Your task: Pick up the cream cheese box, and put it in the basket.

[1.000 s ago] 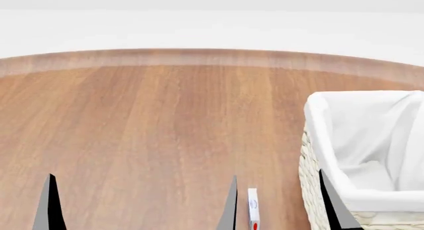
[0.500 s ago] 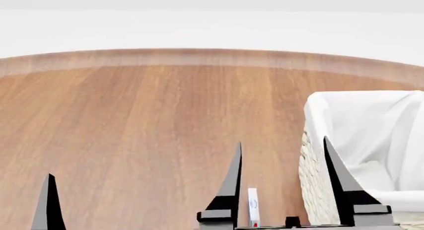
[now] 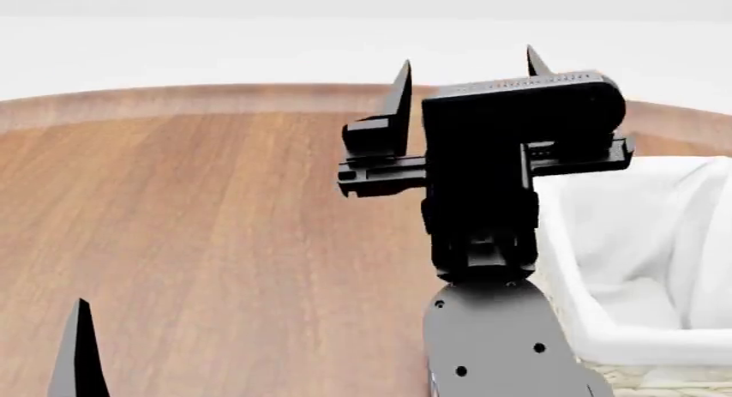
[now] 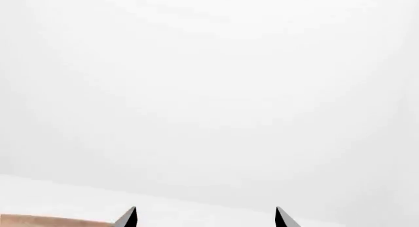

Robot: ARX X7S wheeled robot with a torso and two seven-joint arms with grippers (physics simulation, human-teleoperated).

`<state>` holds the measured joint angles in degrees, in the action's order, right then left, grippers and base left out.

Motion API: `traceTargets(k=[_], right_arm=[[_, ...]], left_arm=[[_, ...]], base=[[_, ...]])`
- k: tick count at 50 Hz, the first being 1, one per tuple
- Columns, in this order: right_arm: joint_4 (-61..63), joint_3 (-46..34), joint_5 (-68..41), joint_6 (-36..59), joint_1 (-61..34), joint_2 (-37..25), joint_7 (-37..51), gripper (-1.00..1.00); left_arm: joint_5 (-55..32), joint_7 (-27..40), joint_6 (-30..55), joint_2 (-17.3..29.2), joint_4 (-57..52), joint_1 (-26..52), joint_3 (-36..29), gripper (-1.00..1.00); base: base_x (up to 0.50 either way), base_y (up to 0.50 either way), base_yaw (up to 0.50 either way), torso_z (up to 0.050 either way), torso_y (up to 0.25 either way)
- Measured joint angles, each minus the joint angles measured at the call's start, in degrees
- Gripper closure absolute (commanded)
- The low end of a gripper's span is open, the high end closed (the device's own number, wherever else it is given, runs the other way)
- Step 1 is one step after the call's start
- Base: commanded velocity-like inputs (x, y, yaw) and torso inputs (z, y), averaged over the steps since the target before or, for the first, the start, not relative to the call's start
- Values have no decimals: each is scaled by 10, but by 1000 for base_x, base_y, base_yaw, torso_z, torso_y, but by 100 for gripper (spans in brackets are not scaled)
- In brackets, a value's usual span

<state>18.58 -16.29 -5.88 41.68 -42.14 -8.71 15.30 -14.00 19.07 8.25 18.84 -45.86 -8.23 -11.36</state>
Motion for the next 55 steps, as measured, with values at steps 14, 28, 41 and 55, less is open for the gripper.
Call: traceTargets(k=[14, 28, 41, 55], right_arm=[[-330, -8, -18, -120, -103, 50, -19, -100], [-557, -54, -73, -233, -143, 76, -11, -100], [-736, -168, -189, -345, -170, 83, 5, -100], [-855, -376, -387, -437, -181, 86, 25, -100]], left_arm=[[-2, 3, -4, 3, 4, 1, -3, -100], [-4, 7, -5, 6, 4, 2, -7, -100], [-3, 9, -12, 10, 7, 0, -10, -100], [0, 13, -26, 13, 4, -5, -10, -100]], base=[[0, 0, 0, 0, 0], [0, 0, 0, 0, 0], [0, 0, 0, 0, 0], [0, 0, 0, 0, 0]])
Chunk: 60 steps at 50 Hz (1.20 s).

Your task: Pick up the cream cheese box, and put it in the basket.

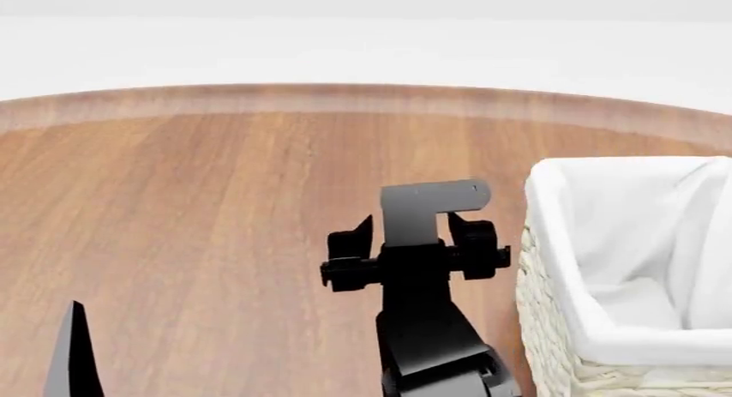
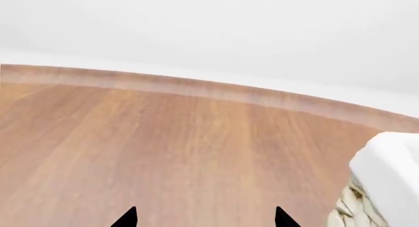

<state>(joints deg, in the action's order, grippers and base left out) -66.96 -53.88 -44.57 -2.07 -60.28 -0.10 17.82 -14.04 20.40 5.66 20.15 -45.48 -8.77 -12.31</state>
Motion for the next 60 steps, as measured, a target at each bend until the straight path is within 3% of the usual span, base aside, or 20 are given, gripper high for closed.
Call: traceTargets(k=[13, 28, 45, 60], right_arm=[[-46, -138, -133, -44, 8, 1, 8, -100], [-66, -223, -217, -69, 21, 1, 10, -100], [-76, -260, -254, -78, 33, 1, 11, -100], [-79, -227, -224, -71, 47, 1, 9, -100]], left_arm=[[-1, 1, -9, 4, 4, -1, -1, -100], [0, 1, -16, 7, 9, -2, -5, -100], [1, 2, -22, 11, 12, -2, -10, -100], [0, 2, -27, 14, 15, -2, -14, -100]], base=[[0, 0, 0, 0, 0], [0, 0, 0, 0, -8], [0, 0, 0, 0, -151], [0, 0, 0, 0, -104]])
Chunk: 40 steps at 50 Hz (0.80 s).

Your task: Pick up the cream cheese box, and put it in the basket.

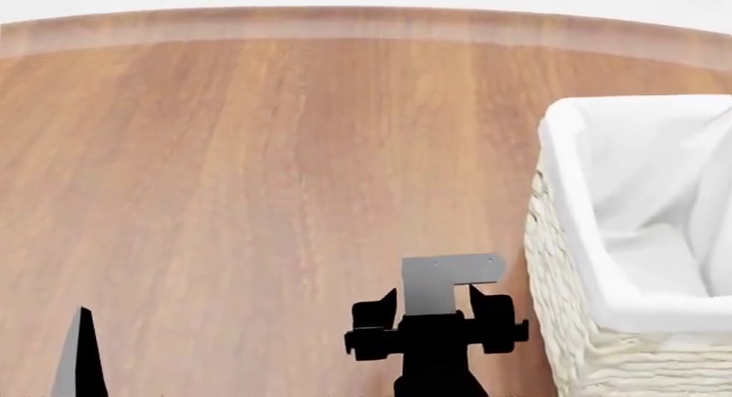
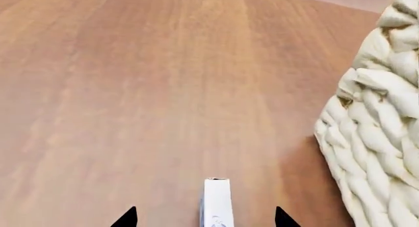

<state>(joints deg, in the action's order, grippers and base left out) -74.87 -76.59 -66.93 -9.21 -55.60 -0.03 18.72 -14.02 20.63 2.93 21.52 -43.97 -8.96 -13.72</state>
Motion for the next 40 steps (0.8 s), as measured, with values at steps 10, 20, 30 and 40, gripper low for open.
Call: traceTargets(k=[10, 20, 30, 40], right_arm=[[-1, 48, 46, 9, 13, 0, -3, -100], [3, 119, 120, 17, 28, 0, -9, -100], [8, 178, 183, 20, 35, 0, -11, -100], [7, 208, 213, 25, 37, -2, -9, 100]], left_arm=[[0, 1, -4, 1, 3, 0, -2, -100], [0, 3, -5, 3, 3, 0, -4, -100], [-2, 6, -2, 5, -1, -1, -5, -100], [-5, 8, -4, 5, -1, 0, -4, -100]], base=[[0, 0, 0, 0, -77], [0, 0, 0, 0, -74], [1, 0, 0, 0, -5], [0, 0, 0, 0, 0]])
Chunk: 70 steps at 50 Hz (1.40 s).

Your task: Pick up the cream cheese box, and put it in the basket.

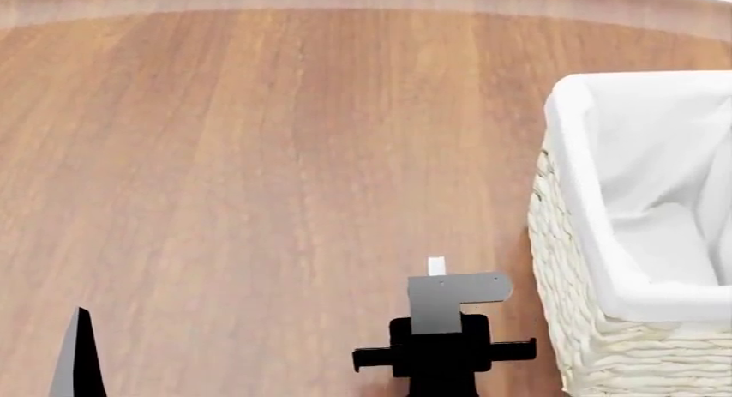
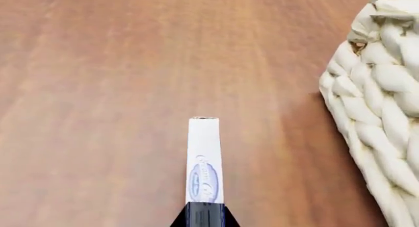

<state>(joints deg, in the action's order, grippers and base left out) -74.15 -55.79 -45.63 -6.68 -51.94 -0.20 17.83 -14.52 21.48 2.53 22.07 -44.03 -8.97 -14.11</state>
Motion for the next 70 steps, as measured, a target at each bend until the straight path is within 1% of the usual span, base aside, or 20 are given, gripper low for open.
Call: traceTargets(k=[5, 13, 17, 25, 35, 60, 70], right_arm=[[-2, -1, -8, -1, -1, 0, -2, 100], [2, -37, -55, -15, -21, -1, 0, 100], [64, -56, -69, -4, -33, -24, 27, 100], [232, -83, -83, 36, -59, -87, 98, 100], [389, -100, -93, 77, -84, -142, 161, 100], [608, -104, -105, 137, -130, -221, 243, 100], [705, -95, -117, 169, -165, -264, 273, 100]], left_arm=[[-1, 1, -2, 0, 1, 0, 0, -100], [-3, 1, -4, 1, 3, 0, -1, -100], [-4, 2, -4, 2, 2, 0, -2, -100], [-7, 3, -2, 4, 1, 0, -3, -100], [-12, 3, 2, 7, 1, 2, -4, -100], [-16, 7, 8, 12, -1, 5, -10, -100], [-12, 8, 5, 13, -2, 5, -12, -100]], base=[[0, 0, 0, 0, 0], [0, 0, 0, 0, 0], [0, 0, 0, 0, 0], [0, 0, 0, 0, 0], [0, 0, 0, 0, 154], [-1, 0, 0, 0, 243], [0, 0, 0, 0, 16]])
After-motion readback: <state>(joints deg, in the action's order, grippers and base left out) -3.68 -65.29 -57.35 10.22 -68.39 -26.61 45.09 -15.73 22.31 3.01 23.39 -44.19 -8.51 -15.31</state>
